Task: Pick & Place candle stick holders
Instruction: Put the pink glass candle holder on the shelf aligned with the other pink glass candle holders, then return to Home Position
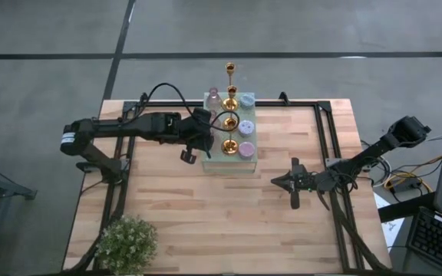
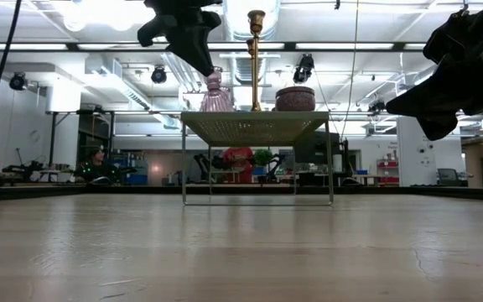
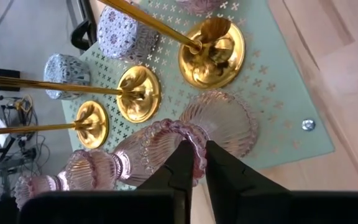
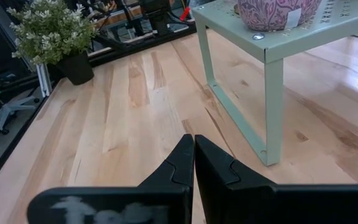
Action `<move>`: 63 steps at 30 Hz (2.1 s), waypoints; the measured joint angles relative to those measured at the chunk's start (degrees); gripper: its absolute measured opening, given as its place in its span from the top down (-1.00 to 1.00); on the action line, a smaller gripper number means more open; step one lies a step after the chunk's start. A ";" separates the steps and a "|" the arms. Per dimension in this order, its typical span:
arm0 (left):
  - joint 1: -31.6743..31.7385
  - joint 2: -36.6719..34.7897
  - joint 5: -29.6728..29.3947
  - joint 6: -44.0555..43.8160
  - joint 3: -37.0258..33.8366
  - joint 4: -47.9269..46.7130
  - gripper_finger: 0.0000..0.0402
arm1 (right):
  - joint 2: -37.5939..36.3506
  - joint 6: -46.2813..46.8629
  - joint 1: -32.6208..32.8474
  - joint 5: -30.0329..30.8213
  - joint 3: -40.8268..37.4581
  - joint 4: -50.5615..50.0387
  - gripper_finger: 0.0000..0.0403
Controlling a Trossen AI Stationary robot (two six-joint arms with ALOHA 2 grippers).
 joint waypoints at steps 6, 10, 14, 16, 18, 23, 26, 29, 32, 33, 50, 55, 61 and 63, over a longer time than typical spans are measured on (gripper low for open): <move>0.02 0.13 -1.22 0.06 -0.09 -0.57 0.67 | 0.00 0.01 -0.02 0.00 0.01 0.00 0.96; 0.02 0.17 -0.71 0.39 -0.11 -0.40 0.63 | 0.00 0.00 0.00 -0.02 0.01 0.00 0.96; 0.00 0.17 -0.37 0.42 -0.11 1.09 0.63 | 0.00 -0.01 0.00 -0.02 0.01 0.00 0.96; 0.02 0.17 -0.37 0.44 -0.11 1.47 0.62 | 0.00 0.04 -0.01 -0.02 0.00 0.00 0.96; 0.02 0.17 -0.39 0.44 -0.11 1.49 0.62 | 0.00 0.08 -0.02 -0.02 0.01 0.00 0.96; 0.02 0.17 -0.17 0.39 -0.13 2.34 0.62 | 0.00 0.03 -0.02 -0.02 0.01 0.00 0.96; 0.00 0.17 0.98 0.37 -0.13 2.98 0.62 | 0.00 0.08 -0.02 -0.02 0.01 0.00 0.96; 0.00 0.17 0.99 -0.29 -0.13 2.91 0.62 | 0.00 0.14 0.00 -0.02 0.01 0.02 0.96; 0.00 0.15 0.96 -1.50 -0.13 2.91 0.62 | 0.00 0.13 -0.01 -0.03 0.01 0.01 0.96; 0.02 0.15 0.96 -1.92 -0.13 2.89 0.62 | 0.00 0.14 -0.01 -0.02 0.01 0.01 0.96; 0.02 0.00 0.92 -4.17 -0.13 2.85 0.46 | 0.00 0.13 -0.01 -0.04 0.01 0.02 0.96; 0.00 -0.16 0.80 -4.01 0.32 2.68 0.24 | 0.00 0.14 -0.02 -0.03 0.01 0.00 0.96; 0.00 -2.31 1.01 -6.81 2.07 1.95 0.17 | 0.00 0.14 0.00 -0.04 0.01 0.02 0.96; 0.02 -3.55 2.38 -8.84 1.99 0.75 0.18 | 0.00 0.14 0.00 -0.06 0.01 0.02 0.96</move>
